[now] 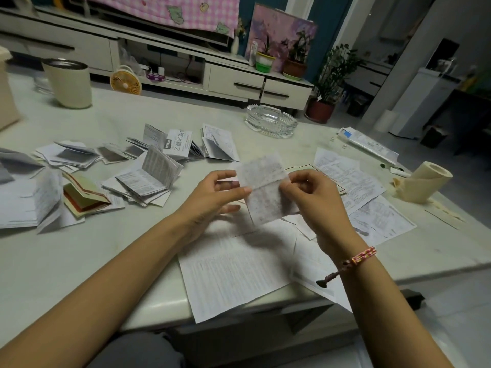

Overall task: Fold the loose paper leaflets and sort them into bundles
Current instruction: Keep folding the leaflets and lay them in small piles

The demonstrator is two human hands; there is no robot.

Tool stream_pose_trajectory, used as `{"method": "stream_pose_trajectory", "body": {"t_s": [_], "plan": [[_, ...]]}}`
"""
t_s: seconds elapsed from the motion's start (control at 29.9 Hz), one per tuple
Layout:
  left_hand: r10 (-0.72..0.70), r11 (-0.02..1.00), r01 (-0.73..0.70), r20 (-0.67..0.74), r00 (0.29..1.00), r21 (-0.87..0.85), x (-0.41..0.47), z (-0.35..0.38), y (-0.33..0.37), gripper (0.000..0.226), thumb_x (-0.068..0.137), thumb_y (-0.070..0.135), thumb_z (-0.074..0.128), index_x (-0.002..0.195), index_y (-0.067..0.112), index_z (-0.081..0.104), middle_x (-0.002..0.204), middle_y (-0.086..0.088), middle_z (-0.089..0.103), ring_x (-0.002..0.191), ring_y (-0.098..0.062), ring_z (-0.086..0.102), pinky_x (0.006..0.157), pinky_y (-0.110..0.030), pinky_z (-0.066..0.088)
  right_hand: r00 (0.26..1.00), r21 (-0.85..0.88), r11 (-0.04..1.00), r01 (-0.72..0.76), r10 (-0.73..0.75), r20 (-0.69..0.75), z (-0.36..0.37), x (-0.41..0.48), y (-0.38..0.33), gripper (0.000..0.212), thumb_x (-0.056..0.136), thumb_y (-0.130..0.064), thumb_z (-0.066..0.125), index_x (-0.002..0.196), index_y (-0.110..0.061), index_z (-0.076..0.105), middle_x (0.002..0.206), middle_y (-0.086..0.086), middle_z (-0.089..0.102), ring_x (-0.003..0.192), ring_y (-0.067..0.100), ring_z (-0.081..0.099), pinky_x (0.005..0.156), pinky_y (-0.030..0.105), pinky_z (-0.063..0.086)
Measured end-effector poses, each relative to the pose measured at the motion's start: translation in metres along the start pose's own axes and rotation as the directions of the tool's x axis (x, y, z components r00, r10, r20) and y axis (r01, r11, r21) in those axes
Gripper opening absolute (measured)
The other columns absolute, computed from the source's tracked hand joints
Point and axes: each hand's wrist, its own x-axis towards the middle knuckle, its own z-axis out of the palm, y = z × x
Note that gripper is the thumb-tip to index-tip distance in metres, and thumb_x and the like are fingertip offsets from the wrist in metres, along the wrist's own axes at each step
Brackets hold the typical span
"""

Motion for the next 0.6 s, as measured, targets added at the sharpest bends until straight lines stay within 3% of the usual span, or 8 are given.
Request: {"method": "stream_pose_trajectory", "body": {"t_s": [0.1,0.2,0.3,0.37,0.5,0.6], "plan": [[-0.009,0.999,0.011,0.046,0.999,-0.038,-0.003,0.006,-0.001,0.054,0.082,0.004,0.065,0.130,0.009,0.040,0.106,-0.014,0.068,0.094,-0.024,0.067,0.085,-0.038,0.055,0.994,0.160,0.982,-0.095,0.085,0.069,0.001,-0.003,-0.001,0.029,0.086,0.003,0.056,0.109,-0.016,0.052,0.080,0.003,0.064,0.075,0.011,0.064,0.060,0.023,0.055],[0.044,0.999,-0.044,0.003,0.999,0.013,-0.002,0.006,-0.004,0.064,0.083,0.000,0.063,0.135,0.022,0.032,0.100,-0.012,0.068,0.086,-0.022,0.066,0.083,-0.037,0.053,0.990,0.000,1.000,-0.029,0.029,0.141,0.004,-0.004,0.002,0.042,0.084,0.005,0.056,0.117,-0.021,0.051,0.086,0.001,0.058,0.074,0.011,0.060,0.058,0.020,0.052],[0.125,0.988,-0.125,0.004,0.992,0.087,0.001,0.001,-0.005,0.063,0.081,-0.004,0.065,0.126,0.031,0.039,0.095,-0.013,0.067,0.085,-0.022,0.064,0.082,-0.037,0.052,0.981,-0.329,0.934,0.140,-0.085,0.177,0.006,-0.002,0.006,0.038,0.083,-0.002,0.059,0.117,-0.019,0.056,0.090,-0.007,0.056,0.074,0.008,0.057,0.062,0.010,0.047],[0.171,0.977,-0.174,0.029,0.985,0.128,0.001,-0.002,-0.005,0.051,0.078,-0.007,0.066,0.117,0.024,0.052,0.088,-0.006,0.064,0.082,-0.017,0.061,0.078,-0.030,0.053,0.969,-0.510,0.826,0.239,-0.171,0.177,0.008,-0.001,0.009,0.036,0.084,-0.007,0.060,0.118,-0.015,0.058,0.090,-0.007,0.055,0.075,0.008,0.051,0.062,0.010,0.039],[0.304,0.897,-0.304,0.051,0.951,0.322,0.001,0.000,-0.007,0.026,0.080,-0.002,0.068,0.095,0.019,0.064,0.081,0.004,0.062,0.069,0.003,0.055,0.068,-0.010,0.047,0.958,-0.602,0.745,0.287,-0.231,0.171,0.008,0.003,0.012,0.017,0.086,-0.015,0.061,0.100,-0.008,0.067,0.076,-0.004,0.050,0.070,0.008,0.044,0.059,0.012,0.033],[0.379,0.845,-0.347,0.004,0.926,0.407,0.004,-0.001,-0.008,0.015,0.080,0.007,0.070,0.083,0.022,0.066,0.081,0.006,0.059,0.064,0.008,0.053,0.065,-0.006,0.040,0.970,-0.570,0.785,0.240,-0.213,0.116,0.007,0.008,0.012,0.008,0.086,-0.019,0.062,0.086,-0.012,0.067,0.082,0.001,0.050,0.076,0.012,0.048,0.059,0.014,0.031]]}}
